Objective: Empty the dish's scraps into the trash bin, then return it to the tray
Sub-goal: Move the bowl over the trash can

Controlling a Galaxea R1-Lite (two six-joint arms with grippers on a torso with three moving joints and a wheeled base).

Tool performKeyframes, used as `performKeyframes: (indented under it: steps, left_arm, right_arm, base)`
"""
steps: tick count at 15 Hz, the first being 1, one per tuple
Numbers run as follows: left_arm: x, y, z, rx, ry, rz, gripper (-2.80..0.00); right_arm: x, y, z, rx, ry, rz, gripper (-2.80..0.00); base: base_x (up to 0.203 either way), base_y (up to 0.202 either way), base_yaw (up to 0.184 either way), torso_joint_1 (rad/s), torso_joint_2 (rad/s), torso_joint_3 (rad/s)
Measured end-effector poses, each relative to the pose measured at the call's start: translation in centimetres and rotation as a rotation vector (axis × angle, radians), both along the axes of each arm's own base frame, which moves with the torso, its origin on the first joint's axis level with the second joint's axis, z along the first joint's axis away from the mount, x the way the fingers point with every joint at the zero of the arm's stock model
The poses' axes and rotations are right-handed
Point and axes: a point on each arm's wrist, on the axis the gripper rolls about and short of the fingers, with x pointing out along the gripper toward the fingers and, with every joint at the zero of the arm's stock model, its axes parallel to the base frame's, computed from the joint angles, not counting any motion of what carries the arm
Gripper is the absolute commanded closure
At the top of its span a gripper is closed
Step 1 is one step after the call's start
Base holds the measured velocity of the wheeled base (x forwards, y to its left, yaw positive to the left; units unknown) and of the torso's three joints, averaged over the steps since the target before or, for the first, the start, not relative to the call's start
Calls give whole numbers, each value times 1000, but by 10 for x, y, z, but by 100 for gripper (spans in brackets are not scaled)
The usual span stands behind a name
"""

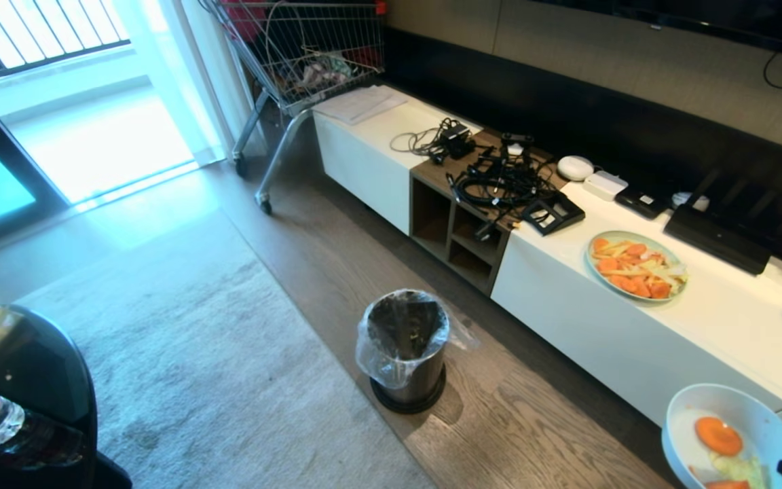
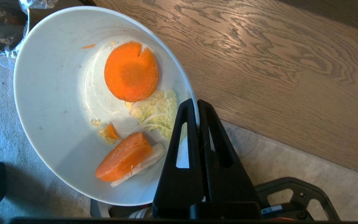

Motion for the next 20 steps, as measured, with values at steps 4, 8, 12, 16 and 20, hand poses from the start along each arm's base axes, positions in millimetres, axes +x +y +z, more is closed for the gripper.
performKeyframes:
  steps: [4, 8, 12, 16, 20]
  left_arm:
    - [0, 0, 0, -1, 0, 0, 0]
    - [0, 0, 0, -1, 0, 0, 0]
    - [0, 0, 0, -1, 0, 0, 0]
    - [0, 0, 0, -1, 0, 0, 0]
    - [0, 0, 0, 0, 0, 0, 0]
  right_arm:
    - [15, 7, 6, 3, -18, 39, 0]
    - [33, 18, 9, 7, -38, 92, 0]
    - [46, 24, 6, 8, -47, 105, 0]
    - [51, 25, 4, 2, -32, 106, 0]
    - [58, 27, 8, 14, -89, 106, 0]
  base:
    - [0, 0, 0, 5, 3, -199]
    - [0, 0, 0, 5, 2, -194]
    - [0, 0, 0, 3, 1, -200]
    - [0, 0, 0, 4, 3, -197]
    - [0, 0, 0, 0, 3, -199]
